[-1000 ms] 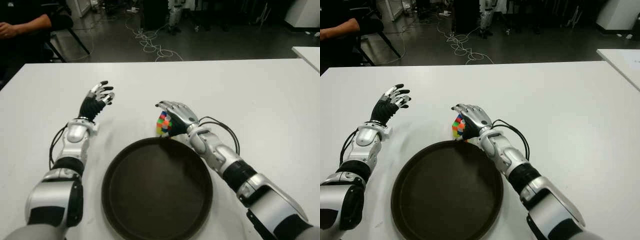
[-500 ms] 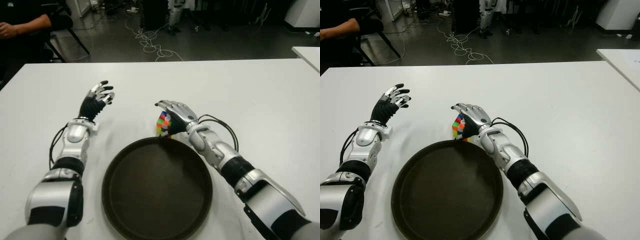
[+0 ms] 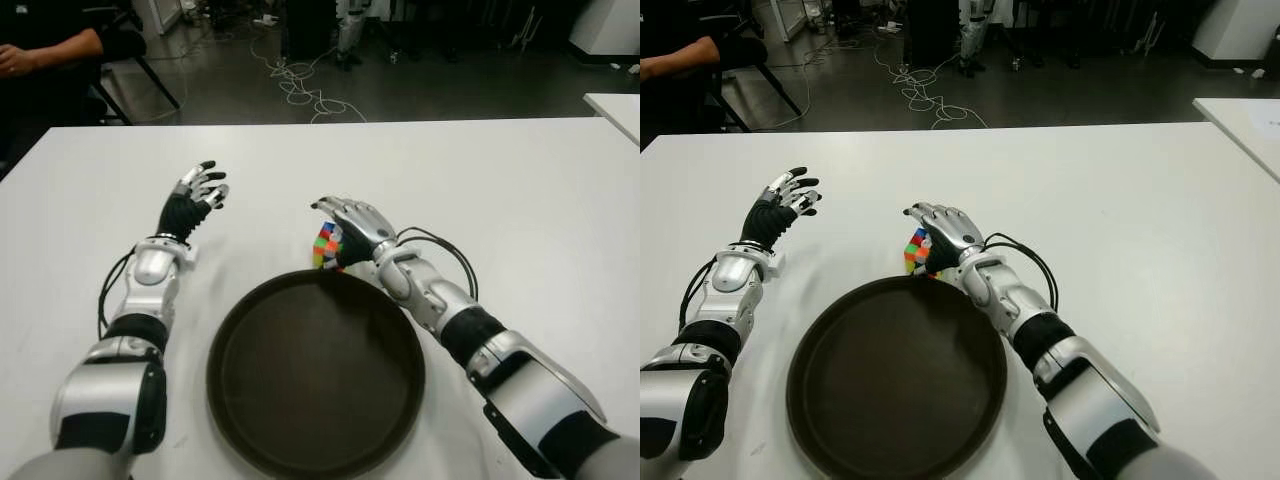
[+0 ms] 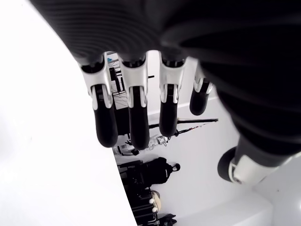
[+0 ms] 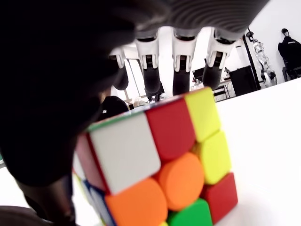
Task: Pick up the Rubik's Cube and put it in the plate
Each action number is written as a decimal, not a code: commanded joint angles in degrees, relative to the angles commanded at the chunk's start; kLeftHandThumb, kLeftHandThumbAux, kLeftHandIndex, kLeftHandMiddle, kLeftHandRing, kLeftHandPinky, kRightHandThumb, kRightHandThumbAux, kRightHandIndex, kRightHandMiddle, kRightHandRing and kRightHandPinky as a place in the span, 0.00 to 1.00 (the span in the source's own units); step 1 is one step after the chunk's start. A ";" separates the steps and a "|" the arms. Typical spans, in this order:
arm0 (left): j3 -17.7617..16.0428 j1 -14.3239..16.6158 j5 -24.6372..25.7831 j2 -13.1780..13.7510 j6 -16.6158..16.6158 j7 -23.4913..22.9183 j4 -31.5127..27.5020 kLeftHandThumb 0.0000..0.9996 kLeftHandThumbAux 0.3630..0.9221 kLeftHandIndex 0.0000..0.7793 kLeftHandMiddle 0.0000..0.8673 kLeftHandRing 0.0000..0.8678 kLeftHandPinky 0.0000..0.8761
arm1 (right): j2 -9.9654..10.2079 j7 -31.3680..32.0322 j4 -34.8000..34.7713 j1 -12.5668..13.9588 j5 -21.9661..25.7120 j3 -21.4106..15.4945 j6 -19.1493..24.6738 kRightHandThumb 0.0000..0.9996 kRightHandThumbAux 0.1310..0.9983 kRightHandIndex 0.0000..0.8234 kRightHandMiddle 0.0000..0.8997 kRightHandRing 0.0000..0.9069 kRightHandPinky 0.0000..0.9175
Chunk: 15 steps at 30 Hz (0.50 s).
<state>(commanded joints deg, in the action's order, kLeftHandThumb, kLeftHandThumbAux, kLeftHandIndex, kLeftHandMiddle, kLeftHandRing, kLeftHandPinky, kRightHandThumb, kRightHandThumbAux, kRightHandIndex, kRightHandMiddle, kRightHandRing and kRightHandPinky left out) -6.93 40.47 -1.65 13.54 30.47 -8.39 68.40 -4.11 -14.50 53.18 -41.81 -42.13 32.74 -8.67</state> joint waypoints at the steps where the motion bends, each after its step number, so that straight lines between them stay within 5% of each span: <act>1: 0.00 -0.01 0.01 0.01 0.00 -0.01 -0.01 0.16 0.38 0.16 0.24 0.29 0.35 | 0.03 -0.08 0.17 -0.08 0.02 0.00 -0.02 0.00 0.76 0.16 0.15 0.15 0.15; 15: 0.07 -0.10 0.02 0.11 0.31 0.11 -0.09 0.16 0.38 0.18 0.26 0.30 0.35 | 0.92 -1.17 3.05 -1.49 0.67 -0.91 1.37 0.00 0.76 0.15 0.14 0.16 0.15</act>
<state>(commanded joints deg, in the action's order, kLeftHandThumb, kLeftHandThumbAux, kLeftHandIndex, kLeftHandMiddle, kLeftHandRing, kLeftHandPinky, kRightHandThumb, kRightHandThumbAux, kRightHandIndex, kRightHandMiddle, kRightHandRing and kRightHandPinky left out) -6.86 40.37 -1.63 13.65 30.79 -8.28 68.32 -3.19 -15.67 56.24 -43.30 -41.45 31.83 -7.30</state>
